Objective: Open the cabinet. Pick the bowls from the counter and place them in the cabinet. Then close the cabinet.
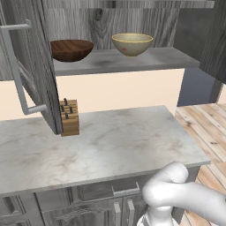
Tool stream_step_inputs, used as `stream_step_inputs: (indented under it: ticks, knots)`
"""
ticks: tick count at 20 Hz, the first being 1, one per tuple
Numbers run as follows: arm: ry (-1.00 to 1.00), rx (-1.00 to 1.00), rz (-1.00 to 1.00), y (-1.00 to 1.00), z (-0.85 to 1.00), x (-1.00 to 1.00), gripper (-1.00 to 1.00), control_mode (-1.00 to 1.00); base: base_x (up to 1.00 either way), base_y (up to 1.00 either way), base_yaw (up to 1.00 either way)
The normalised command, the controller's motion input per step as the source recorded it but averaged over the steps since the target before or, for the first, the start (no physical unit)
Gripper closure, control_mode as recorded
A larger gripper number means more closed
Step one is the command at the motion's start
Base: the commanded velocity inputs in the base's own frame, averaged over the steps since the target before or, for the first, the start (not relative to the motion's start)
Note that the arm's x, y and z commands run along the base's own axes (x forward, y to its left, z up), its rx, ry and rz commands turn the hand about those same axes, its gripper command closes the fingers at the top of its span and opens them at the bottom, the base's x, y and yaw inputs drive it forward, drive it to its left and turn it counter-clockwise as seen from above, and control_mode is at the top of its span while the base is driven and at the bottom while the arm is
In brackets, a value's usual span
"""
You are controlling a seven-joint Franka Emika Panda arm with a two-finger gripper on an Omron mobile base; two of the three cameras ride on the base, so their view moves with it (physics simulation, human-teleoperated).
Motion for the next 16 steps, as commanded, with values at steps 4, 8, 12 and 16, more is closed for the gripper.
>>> stream_step_inputs:
  ticks: [4, 8, 12, 16]
  knots:
    - [-0.01, 0.0, 0.0, 0.0, -0.09, 0.23, -1.0, -1.0, 0.0, 0.0, 0.0]
    - [-0.04, 0.01, 0.0, 0.0, -0.22, 0.21, -1.0, -1.0, 0.0, 0.0, 0.0]
    - [-0.08, 0.04, 0.0, 0.0, -0.34, 0.16, -1.0, -1.0, 0.0, 0.0, 0.0]
    - [-0.05, 0.09, 0.0, 0.0, -0.2, 0.25, -1.0, -1.0, 0.0, 0.0, 0.0]
